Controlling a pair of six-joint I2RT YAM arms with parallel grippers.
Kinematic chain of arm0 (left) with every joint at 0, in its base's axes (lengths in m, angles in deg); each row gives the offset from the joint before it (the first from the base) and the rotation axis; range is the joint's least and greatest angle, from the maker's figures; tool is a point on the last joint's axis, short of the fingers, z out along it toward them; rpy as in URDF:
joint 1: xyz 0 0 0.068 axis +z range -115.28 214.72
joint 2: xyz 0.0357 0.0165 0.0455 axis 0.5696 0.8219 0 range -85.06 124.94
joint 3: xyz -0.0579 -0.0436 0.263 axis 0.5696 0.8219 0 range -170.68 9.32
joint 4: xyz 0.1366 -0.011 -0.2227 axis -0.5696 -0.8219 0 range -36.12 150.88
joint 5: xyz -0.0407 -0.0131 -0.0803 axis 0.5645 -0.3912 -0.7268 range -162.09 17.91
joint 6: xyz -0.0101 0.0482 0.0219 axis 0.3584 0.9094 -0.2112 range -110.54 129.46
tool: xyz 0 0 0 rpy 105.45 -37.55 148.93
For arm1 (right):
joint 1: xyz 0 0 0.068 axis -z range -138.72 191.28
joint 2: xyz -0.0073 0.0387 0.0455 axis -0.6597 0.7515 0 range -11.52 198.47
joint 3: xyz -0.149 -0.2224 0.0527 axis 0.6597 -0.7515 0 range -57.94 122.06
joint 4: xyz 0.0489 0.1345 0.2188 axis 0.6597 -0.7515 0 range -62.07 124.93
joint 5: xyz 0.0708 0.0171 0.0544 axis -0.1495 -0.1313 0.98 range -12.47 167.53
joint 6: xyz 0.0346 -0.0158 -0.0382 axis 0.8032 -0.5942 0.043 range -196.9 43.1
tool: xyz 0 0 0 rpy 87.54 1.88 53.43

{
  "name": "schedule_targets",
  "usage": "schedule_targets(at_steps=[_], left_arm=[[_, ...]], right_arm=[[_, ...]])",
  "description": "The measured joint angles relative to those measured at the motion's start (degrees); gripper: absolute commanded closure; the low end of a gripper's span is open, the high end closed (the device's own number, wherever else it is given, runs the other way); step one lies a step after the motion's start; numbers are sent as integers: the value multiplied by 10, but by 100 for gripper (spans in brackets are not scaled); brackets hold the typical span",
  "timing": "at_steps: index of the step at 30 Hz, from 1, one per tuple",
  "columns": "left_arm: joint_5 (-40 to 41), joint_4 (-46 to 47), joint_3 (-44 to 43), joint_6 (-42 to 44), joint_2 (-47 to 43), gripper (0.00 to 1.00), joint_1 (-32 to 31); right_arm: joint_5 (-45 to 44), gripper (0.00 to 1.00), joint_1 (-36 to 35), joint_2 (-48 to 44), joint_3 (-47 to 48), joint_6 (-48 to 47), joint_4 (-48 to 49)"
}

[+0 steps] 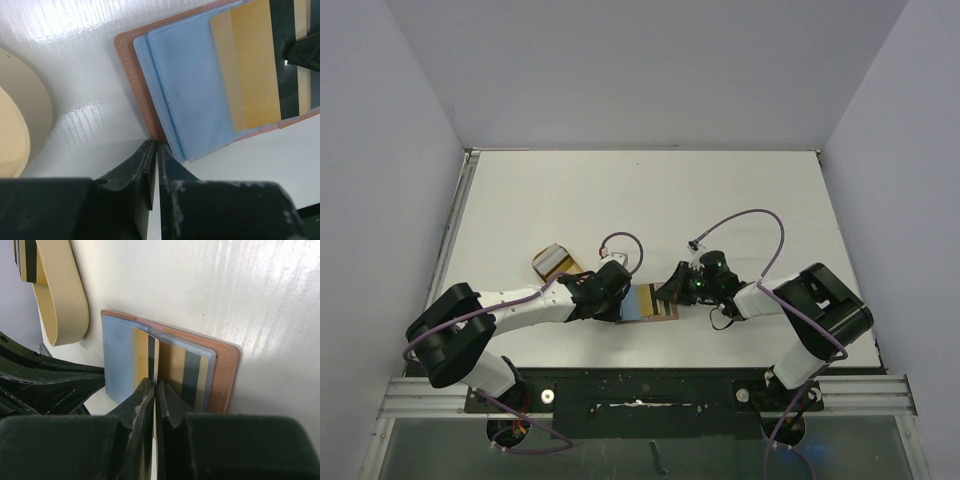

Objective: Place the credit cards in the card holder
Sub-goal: Insert the credit card into the card holder.

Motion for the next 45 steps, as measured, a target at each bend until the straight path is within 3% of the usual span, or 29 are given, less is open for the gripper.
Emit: schedule_targets(at_steps=[15,23,29,33,37,45], left_arm=[[-8,9,0,0,0,94,0],[-8,9,0,2,-3,94,0],[-3,13,0,2,-39,86,2],[20,9,0,0,-66,81,5],[32,-6,0,-11,-83,69,18],[-8,5,13,-43,-123,60,71]], right_arm=[[-66,82,-68,9,50,12,-72],[-96,79,-85,4,55,12,-82],[-123,70,-108,-3,70,8,-113],[-136,68,-118,-7,87,-1,-144],[-149,60,-118,-22,93,-13,-184],[-156,67,-121,-31,103,-31,-215]])
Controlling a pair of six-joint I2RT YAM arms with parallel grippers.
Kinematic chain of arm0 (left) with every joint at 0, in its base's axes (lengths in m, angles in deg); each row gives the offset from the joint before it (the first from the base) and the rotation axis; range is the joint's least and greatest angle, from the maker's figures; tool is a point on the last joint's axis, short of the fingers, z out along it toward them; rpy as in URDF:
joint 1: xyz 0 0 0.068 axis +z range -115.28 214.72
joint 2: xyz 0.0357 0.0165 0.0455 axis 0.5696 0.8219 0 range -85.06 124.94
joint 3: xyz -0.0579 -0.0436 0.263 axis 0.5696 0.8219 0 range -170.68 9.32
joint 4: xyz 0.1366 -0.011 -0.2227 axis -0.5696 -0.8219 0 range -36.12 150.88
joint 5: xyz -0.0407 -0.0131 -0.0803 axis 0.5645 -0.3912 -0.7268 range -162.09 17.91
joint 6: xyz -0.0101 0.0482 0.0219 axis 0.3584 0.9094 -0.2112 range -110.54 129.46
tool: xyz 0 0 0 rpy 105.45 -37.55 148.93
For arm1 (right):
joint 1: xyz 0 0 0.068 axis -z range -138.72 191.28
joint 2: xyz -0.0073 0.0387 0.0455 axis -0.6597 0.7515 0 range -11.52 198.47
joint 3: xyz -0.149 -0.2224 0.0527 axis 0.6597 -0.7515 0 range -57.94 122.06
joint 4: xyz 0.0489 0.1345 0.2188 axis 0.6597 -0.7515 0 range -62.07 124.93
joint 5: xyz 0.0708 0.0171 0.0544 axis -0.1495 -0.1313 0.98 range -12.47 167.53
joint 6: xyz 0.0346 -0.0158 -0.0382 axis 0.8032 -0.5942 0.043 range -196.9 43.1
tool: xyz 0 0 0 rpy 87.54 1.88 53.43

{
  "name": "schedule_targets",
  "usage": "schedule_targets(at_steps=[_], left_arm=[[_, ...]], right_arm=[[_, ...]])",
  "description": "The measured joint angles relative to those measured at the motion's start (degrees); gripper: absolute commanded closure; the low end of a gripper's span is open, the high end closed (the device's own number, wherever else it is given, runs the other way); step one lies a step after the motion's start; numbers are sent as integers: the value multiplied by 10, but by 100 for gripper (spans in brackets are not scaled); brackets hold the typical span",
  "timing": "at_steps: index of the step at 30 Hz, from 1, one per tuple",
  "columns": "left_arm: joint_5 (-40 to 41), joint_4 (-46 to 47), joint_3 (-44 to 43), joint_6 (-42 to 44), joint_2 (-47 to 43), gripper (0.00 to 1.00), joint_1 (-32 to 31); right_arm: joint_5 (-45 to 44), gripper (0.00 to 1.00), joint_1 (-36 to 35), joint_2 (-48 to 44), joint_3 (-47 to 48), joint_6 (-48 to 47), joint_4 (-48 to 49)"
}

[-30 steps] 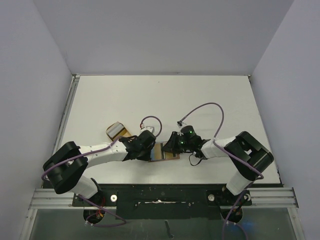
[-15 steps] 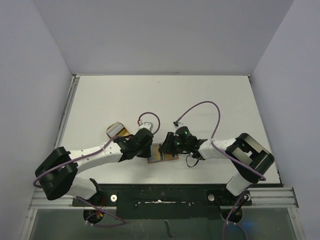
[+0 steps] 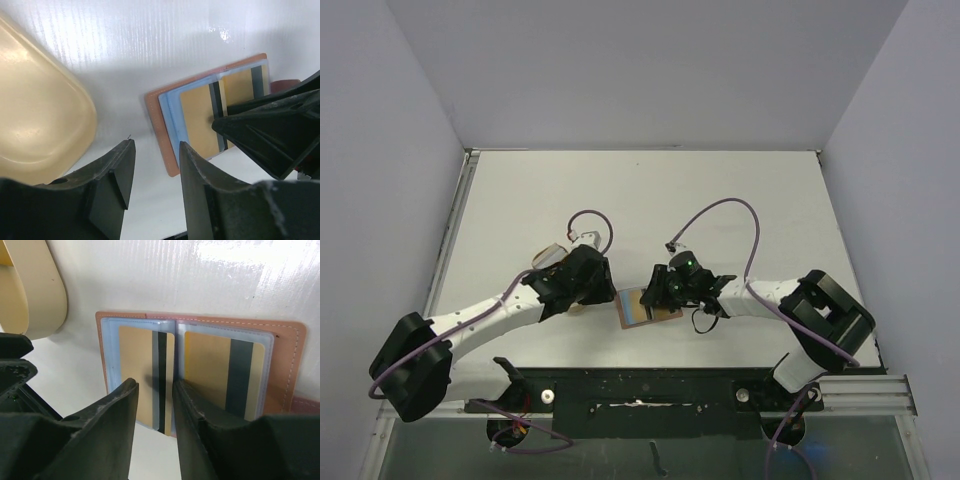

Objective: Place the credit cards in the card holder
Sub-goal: Insert the credit card into the card holder.

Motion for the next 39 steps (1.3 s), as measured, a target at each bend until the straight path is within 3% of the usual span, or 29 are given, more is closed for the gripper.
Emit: schedule_targets(at_steps=[6,15,23,39], left_arm=[[-35,29,33,-14,-23,59,27],[-72,66,51,-21,-20,59,28],[-79,84,53,-25,-15,59,28],[-89,103,61,-38,18,92,28]], right_arm=[[0,76,-4,6,0,-1,1],[0,56,-19,12,14,-7,-4],[-30,56,-23,-2,42,-52,-84],[-58,46,-38,-6,76,-74,-142]])
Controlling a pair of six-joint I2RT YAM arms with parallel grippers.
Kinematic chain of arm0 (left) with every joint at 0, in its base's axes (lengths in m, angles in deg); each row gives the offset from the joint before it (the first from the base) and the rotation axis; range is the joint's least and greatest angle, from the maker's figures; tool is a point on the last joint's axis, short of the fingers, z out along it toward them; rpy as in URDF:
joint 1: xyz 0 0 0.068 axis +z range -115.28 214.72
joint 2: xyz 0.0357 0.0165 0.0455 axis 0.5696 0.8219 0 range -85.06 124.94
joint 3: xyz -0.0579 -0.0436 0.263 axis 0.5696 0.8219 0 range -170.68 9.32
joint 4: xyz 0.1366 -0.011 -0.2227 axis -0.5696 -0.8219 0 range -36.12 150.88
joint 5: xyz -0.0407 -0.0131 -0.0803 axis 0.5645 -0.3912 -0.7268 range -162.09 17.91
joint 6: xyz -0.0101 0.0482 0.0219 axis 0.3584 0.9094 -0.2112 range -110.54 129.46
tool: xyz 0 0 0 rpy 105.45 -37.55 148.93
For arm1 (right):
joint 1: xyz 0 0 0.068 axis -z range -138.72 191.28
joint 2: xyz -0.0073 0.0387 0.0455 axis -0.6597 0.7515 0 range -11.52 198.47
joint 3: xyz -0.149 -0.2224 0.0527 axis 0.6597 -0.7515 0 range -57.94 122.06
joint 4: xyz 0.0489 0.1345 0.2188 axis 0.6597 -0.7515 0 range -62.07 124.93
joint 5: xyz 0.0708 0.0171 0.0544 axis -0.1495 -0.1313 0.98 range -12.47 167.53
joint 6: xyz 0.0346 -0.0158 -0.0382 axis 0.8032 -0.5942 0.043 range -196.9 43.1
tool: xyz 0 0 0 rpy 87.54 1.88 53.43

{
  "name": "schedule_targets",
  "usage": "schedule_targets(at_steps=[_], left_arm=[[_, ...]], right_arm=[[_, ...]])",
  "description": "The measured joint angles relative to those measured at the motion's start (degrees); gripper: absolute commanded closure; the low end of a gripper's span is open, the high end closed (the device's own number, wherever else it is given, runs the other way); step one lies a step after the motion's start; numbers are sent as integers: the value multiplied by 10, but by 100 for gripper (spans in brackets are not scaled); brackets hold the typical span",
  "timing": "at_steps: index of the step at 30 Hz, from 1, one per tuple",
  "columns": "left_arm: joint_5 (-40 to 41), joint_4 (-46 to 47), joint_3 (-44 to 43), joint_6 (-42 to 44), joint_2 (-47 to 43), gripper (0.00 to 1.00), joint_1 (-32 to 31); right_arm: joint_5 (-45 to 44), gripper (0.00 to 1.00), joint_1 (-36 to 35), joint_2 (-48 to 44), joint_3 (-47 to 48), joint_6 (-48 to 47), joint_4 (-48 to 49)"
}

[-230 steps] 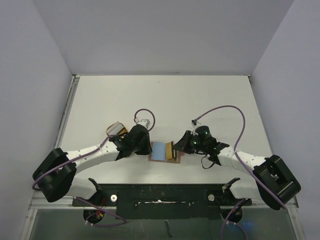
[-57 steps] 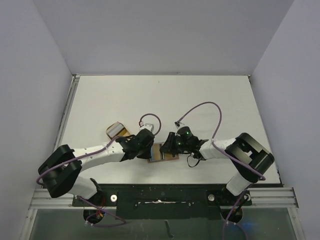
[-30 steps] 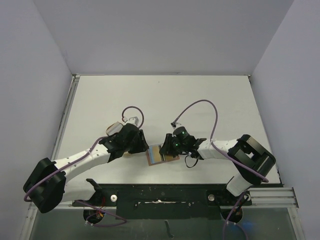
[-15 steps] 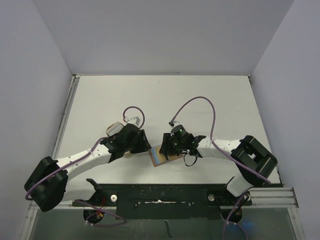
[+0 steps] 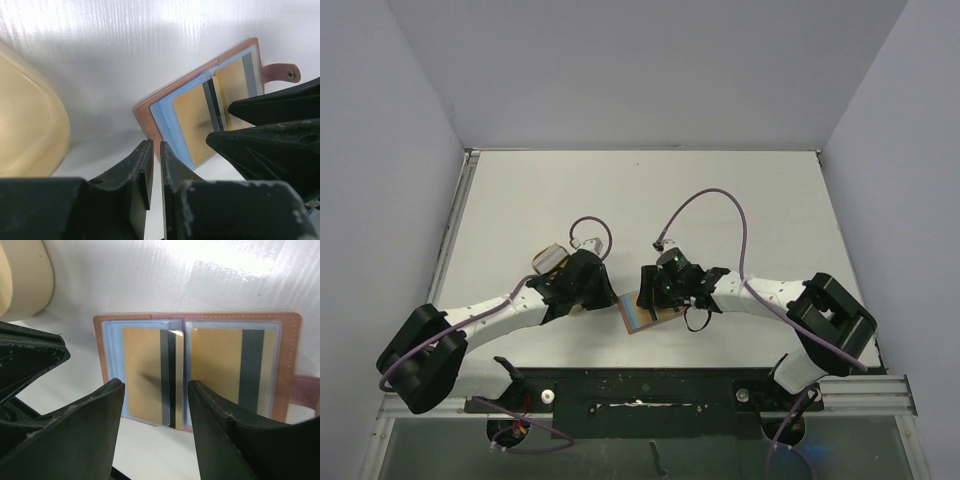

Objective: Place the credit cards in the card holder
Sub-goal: Insert the credit card into the card holder.

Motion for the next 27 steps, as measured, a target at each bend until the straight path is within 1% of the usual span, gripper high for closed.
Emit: schedule_targets(at_steps=[3,10,17,23,27], left_arm=[[-3,8,0,0,7,100,-2],[-18,29,1,0,26,100,-8],[-19,37,6,1,47,100,-9],[-16,42,10,3,61,100,-11],[-16,49,10,5,69,100,-12]], right_arm=[[-8,46,0,-13,2,-8,-16],[-6,50,-1,-13,2,-10,-15],[-1,54,-11,6,2,-9,-1],[-1,61,-16,9,2,-8,4],[0,62,-18,9,2,-5,7]])
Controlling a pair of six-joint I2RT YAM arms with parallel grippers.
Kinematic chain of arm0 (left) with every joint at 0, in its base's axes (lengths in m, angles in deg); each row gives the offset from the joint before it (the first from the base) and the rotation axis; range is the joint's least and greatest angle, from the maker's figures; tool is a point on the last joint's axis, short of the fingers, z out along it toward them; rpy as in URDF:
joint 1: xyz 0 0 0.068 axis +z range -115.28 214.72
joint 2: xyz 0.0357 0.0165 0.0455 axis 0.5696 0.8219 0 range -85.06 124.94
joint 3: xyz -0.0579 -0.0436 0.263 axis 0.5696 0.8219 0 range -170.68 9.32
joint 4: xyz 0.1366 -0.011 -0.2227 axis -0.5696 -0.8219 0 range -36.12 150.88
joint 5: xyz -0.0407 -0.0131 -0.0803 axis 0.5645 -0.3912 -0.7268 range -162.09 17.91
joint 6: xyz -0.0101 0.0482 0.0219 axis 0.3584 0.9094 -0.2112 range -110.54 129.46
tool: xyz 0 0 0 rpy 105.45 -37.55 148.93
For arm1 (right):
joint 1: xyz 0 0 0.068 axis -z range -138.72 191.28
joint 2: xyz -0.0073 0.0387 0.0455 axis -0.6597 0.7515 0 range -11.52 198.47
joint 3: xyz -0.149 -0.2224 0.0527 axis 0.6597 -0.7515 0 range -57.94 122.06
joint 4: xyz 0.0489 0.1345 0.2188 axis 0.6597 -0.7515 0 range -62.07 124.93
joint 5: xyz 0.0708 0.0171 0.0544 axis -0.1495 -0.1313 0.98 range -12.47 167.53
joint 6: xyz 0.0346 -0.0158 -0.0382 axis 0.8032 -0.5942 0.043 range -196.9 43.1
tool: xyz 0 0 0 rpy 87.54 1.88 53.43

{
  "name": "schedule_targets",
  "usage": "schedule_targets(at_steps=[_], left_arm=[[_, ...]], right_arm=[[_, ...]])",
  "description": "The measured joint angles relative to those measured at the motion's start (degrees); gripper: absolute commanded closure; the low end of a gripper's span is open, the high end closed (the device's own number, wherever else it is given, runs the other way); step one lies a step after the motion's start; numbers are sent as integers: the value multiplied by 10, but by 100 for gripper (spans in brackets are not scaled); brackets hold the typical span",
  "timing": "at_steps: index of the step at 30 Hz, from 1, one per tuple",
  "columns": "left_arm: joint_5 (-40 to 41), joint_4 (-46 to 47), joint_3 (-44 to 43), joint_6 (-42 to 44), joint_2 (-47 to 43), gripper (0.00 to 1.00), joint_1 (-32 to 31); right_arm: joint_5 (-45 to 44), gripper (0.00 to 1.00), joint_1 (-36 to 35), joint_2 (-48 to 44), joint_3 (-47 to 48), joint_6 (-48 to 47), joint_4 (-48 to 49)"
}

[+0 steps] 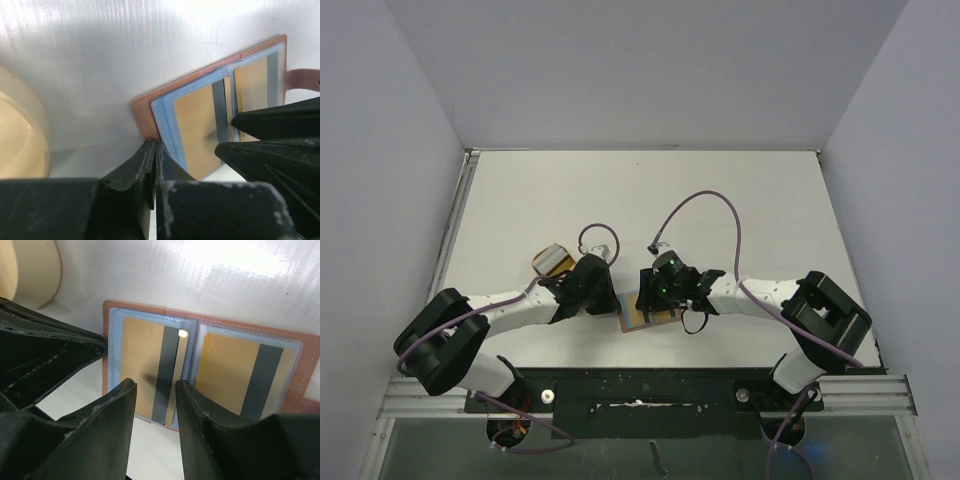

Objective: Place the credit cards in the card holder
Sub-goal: Insert the credit card into the card holder.

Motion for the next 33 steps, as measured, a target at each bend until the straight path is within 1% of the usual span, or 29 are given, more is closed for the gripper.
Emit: schedule_targets(at_steps=[11,14,18,23,27,33], left_arm=[[16,-1,-5,15,6,100,-1],[23,-8,-8,15,2,93,-1],[25,-17,-8,12,-23,84,-1],[13,-5,-8,-4,-48,72,-1],[-1,11,-8,-16,-48,67,-1],[-11,24,-7,-21,-47,64,-1]], right_arm=[[24,62,-7,-1,-12,28,30],[21,65,-7,-13,-12,31,23],[7,75,-7,-43,-12,30,7],[-3,80,-2,-53,-12,28,-1],[-4,83,5,-51,-12,28,0],[-6,82,9,-20,-12,24,0]])
